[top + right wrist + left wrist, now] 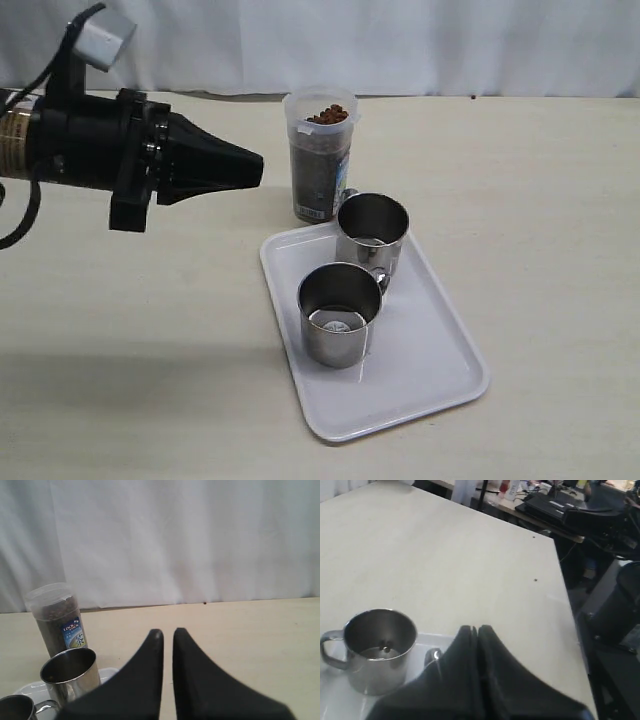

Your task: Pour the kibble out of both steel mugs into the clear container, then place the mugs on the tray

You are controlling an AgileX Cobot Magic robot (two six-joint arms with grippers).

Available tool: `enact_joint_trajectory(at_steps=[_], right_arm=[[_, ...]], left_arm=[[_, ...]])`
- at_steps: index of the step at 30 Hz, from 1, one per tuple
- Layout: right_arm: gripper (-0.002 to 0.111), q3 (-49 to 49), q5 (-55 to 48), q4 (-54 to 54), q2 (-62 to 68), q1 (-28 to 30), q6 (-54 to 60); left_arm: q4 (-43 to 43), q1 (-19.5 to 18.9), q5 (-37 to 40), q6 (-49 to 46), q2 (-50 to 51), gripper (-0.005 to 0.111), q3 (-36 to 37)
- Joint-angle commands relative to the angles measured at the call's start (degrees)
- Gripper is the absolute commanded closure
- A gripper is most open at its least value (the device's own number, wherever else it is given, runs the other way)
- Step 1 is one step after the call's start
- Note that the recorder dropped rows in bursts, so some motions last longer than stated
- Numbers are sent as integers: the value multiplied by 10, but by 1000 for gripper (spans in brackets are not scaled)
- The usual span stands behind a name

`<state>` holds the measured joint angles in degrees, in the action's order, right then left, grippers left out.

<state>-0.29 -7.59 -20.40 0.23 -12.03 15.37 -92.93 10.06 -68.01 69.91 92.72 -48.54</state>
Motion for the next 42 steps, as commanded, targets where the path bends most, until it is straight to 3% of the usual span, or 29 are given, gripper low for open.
enact_joint_trajectory(at_steps=[1,3,4,9,15,20,29,38,42], right_arm=[[103,3,0,-2,-2,-2,1],[103,3,0,-2,-2,-2,1],[103,3,0,-2,-2,-2,1],[103,3,0,-2,-2,-2,1],[103,3,0,-2,-2,-2,1],[103,3,0,-2,-2,-2,1],[103,3,0,-2,-2,-2,1],[103,3,0,-2,-2,-2,1],[103,3,0,-2,-2,-2,1]], left_arm=[[76,-1,227,-26,-135,107,107],[211,-1,346,-142,-229,107,193],[320,-1,377,-215,-280,107,231],[608,-1,394,-412,-442,107,346],[865,-1,394,-589,-624,107,430],[922,-1,459,-631,-724,107,452],[940,-17,630,-634,-921,107,452],[910,-24,671,-647,-927,107,485],[906,-24,724,-647,-927,107,485]])
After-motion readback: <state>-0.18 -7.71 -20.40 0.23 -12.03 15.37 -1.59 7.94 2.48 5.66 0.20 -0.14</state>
